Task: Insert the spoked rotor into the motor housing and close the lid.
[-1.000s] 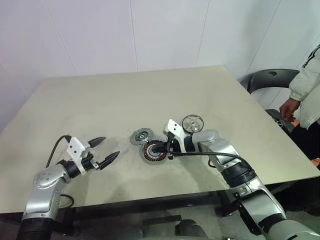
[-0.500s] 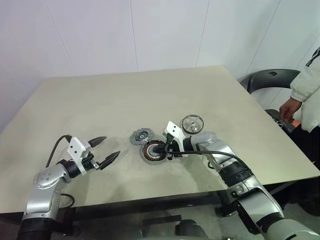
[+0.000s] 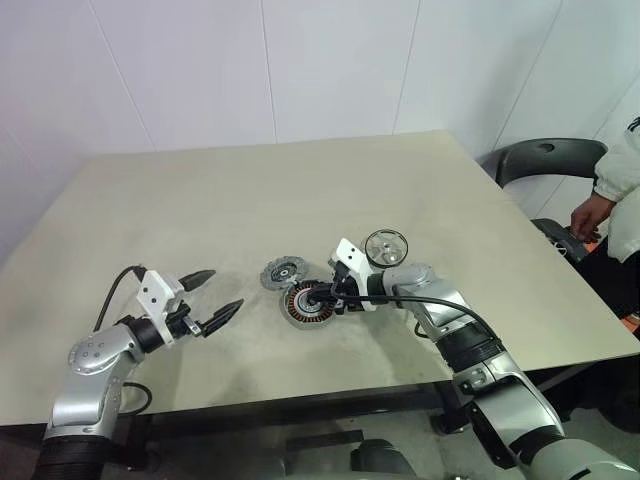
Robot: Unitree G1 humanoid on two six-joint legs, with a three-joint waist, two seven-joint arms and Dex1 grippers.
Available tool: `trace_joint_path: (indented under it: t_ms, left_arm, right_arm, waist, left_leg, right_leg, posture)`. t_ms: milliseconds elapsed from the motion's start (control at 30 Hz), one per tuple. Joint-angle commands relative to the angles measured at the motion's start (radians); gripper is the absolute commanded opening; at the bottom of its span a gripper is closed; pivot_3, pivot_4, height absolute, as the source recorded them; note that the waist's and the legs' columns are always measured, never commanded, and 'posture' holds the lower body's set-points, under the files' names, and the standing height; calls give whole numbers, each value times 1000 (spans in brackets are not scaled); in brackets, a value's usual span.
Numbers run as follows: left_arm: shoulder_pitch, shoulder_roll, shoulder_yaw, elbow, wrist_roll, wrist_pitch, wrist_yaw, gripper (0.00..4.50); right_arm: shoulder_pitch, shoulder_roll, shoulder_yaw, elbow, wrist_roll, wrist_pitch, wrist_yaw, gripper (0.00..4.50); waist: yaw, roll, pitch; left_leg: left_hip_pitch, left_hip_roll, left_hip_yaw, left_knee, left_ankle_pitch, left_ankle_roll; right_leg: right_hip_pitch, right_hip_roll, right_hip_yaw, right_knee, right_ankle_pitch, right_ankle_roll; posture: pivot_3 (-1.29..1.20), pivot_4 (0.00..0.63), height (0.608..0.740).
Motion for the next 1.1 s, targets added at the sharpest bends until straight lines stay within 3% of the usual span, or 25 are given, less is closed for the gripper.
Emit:
trace_joint_path:
  t_ms: [33,433,833,1100]
  left_arm:
    - [-13,9,8,-49,-13,10,9,4500]
    - [-11,5,7,-73,-12,30,19,4500]
    - [-15,1,4,-86,-12,42,28,4500]
    - [-18,-3,1,-70,-6,32,24,4500]
  right_arm:
    - [-20,20,-59,-44,51,16,-1,37]
    - [-21,16,-77,-41,51,26,1,37]
    - [14,-17,0,-23,-19,2,11,37]
    - [-4,-11,-35,-39,-1,-7,8,37]
  waist:
    - [0,0,0]
    - [0,0,0]
    - [-1,0,0]
    - [0,0,0]
  left_leg:
    - [0,0,0,0,0,0]
    - [0,0,0,0,0,0]
    - [0,0,0,0,0,0]
    - [0,0,0,0,0,0]
  right_leg:
    - [0,0,0,0,0,0]
    - [0,0,0,0,0,0]
    - [0,0,0,0,0,0]
    - [0,0,0,0,0,0]
  posture:
    - [0,0,740]
    - [0,0,740]
    - [0,0,740]
    - [0,0,740]
